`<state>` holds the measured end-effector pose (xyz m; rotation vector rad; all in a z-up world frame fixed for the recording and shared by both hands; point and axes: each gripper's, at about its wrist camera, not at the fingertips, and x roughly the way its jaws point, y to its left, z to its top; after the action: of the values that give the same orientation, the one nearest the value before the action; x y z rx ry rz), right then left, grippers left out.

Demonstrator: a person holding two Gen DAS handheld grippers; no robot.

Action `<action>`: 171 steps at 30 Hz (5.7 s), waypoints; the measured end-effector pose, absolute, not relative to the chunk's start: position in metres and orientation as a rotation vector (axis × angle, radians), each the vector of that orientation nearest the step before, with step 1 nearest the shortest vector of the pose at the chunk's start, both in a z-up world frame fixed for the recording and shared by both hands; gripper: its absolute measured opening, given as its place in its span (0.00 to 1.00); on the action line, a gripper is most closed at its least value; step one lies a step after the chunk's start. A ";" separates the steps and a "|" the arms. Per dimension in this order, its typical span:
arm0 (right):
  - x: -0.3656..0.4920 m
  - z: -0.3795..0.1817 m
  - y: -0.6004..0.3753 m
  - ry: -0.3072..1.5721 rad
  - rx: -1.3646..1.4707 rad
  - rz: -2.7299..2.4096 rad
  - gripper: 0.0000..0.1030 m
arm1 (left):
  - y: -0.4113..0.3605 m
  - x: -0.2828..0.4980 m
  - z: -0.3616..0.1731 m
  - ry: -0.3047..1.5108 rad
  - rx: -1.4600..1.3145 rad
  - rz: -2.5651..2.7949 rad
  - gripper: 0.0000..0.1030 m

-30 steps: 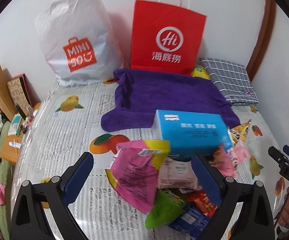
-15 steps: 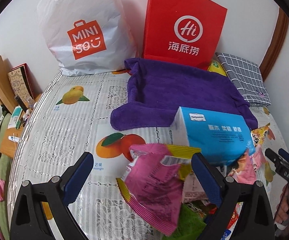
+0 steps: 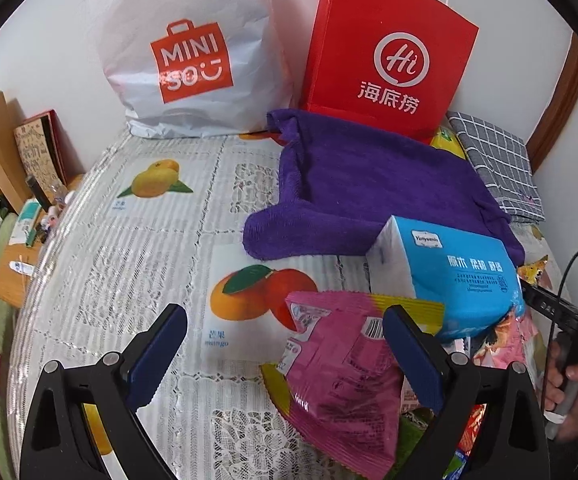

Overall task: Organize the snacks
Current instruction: 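Move both tools forward toward the snack pile beside the blue tissue box, then grasp the yellow triangular snack bag with the right tool while the left tool grasps the pink snack bag, then carry both held snack bags up and over onto the purple towel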

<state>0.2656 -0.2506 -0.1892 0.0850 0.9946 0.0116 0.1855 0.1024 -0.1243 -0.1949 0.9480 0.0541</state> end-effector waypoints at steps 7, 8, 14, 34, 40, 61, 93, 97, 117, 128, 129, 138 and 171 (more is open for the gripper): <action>0.254 -0.182 -0.251 0.935 0.096 0.047 0.50 | 0.096 0.180 -0.126 0.956 -0.195 0.011 0.95; 0.251 -0.180 -0.252 0.925 0.093 0.048 0.49 | 0.094 0.180 -0.126 0.957 -0.187 0.007 0.95; 0.235 -0.163 -0.260 0.882 0.097 0.050 0.48 | 0.088 0.182 -0.134 0.999 -0.215 -0.071 0.95; 0.157 -0.113 -0.266 0.798 0.069 0.045 0.46 | 0.082 0.155 -0.126 0.970 -0.227 -0.114 0.51; 0.135 -0.099 -0.260 0.788 0.073 0.056 0.46 | 0.088 0.137 -0.105 0.932 -0.240 -0.099 0.51; 0.092 -0.064 -0.224 0.771 0.084 0.124 0.46 | 0.041 0.112 -0.039 0.838 -0.183 -0.201 0.51; 0.178 -0.049 -0.180 0.740 0.027 0.230 0.45 | 0.041 0.191 -0.029 0.848 -0.159 -0.195 0.51; 0.196 -0.049 -0.171 0.741 0.009 0.244 0.45 | 0.043 0.204 -0.029 0.853 -0.158 -0.199 0.51; 0.280 -0.042 -0.155 0.751 -0.011 0.279 0.45 | 0.046 0.265 -0.031 0.862 -0.117 -0.173 0.51; 0.321 -0.044 -0.156 0.742 0.011 0.297 0.45 | 0.047 0.298 -0.043 0.888 -0.079 -0.149 0.51; 0.325 -0.045 -0.157 0.741 0.013 0.298 0.45 | 0.048 0.300 -0.044 0.890 -0.075 -0.147 0.51; 0.352 -0.066 -0.170 0.765 0.023 0.291 0.45 | 0.055 0.325 -0.064 0.923 -0.063 -0.126 0.51; 0.392 -0.147 -0.175 0.971 -0.097 0.278 0.45 | 0.054 0.380 -0.131 1.073 -0.089 -0.167 0.51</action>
<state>0.3918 -0.1749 -0.1468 -0.0969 0.9712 0.2781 0.3802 0.0538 -0.1308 -0.0889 1.0731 -0.1668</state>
